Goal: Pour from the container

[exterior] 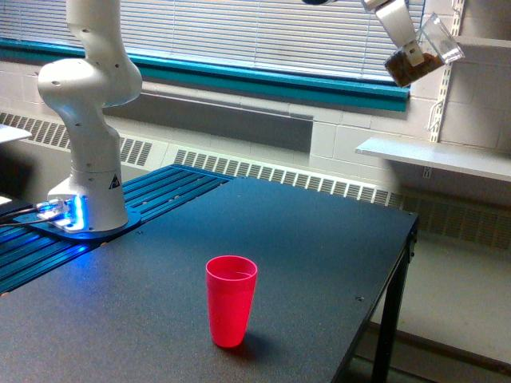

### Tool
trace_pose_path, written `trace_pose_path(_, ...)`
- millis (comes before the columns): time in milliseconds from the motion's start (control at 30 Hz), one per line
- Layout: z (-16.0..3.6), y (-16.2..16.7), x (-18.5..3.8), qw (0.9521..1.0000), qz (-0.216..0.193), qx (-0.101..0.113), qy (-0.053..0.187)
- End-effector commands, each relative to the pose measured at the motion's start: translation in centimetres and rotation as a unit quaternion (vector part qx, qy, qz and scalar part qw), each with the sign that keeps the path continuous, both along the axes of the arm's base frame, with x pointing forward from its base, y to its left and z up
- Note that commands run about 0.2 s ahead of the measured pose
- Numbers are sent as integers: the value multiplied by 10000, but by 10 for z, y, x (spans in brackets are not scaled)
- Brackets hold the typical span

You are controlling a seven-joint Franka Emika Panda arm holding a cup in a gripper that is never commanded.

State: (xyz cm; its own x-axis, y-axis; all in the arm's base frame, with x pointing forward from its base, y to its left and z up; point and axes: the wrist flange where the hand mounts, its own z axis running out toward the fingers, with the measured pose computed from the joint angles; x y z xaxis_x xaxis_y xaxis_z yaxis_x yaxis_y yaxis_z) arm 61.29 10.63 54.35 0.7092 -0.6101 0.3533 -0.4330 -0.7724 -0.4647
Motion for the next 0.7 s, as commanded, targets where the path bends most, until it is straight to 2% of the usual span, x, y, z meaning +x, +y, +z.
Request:
trace_pose_path(33, -48, -30, -7, 9959, -168, -491, 736)
trace_pose_path(267, -51, -43, -10, 9918, 24, -1136, 593)
trace_pose_path(533, -58, -67, -12, 9844, 10, -1710, 406)
trace_pose_path(633, -62, -75, -14, 9861, -136, -1612, 385)
trace_pose_path(700, -65, -84, -15, 9859, -188, -1624, 364)
